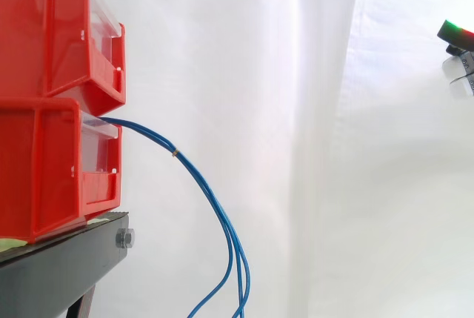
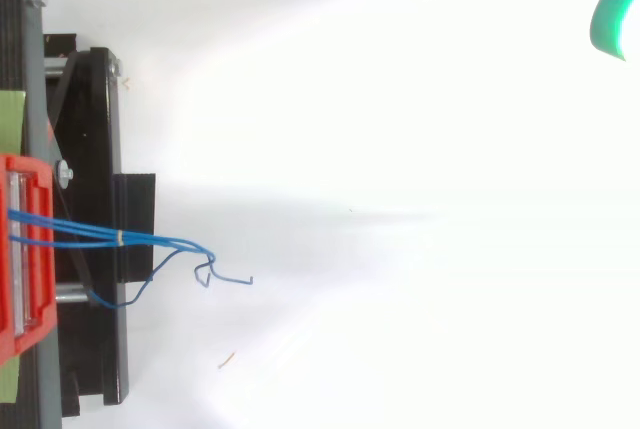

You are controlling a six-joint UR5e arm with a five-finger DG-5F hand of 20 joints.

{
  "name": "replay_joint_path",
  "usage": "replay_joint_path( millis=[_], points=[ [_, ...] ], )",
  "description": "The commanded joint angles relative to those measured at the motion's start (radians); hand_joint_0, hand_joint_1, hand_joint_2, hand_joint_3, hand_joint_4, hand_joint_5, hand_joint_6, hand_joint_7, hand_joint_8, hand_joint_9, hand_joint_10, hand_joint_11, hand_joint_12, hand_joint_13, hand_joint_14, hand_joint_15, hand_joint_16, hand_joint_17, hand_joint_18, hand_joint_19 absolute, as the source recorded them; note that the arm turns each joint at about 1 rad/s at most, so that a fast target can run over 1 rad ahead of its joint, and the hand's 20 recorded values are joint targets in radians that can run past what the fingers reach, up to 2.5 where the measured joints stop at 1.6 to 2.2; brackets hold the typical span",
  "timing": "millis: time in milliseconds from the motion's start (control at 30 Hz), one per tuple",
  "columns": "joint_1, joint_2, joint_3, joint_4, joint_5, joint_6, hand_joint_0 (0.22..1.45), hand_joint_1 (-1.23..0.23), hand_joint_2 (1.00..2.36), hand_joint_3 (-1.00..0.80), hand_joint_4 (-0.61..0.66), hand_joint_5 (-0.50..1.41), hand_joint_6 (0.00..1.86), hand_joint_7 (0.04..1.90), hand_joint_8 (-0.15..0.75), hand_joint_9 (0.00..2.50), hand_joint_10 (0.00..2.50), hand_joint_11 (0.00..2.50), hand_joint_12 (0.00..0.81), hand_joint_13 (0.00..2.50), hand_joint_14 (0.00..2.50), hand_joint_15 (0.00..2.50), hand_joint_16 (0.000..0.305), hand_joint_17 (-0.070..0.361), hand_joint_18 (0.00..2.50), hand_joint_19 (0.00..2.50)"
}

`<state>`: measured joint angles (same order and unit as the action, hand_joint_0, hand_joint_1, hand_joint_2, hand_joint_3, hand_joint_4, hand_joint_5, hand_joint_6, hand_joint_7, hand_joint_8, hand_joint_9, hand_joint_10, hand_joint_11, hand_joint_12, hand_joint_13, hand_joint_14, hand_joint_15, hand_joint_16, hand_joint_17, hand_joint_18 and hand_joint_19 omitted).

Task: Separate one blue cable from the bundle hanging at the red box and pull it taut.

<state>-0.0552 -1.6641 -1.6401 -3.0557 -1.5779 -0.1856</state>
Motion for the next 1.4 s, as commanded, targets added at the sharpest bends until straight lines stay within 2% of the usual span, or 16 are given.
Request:
replay_joint_path(
  millis=[0,1367],
  points=[
    [0.000,0.000,0.000,0.000,-0.001,0.000,0.54,-0.60,1.00,-0.50,0.23,-0.24,0.50,0.70,0.301,0.25,0.00,0.00,0.377,0.24,0.00,0.07,0.055,0.123,0.43,0.41],
    [0.000,0.000,0.000,0.000,-0.001,0.000,0.55,-0.60,1.00,-0.50,0.24,-0.24,0.50,0.70,0.309,0.30,0.00,0.02,0.378,0.27,0.00,0.08,0.054,0.122,0.47,0.42]
  ],
)
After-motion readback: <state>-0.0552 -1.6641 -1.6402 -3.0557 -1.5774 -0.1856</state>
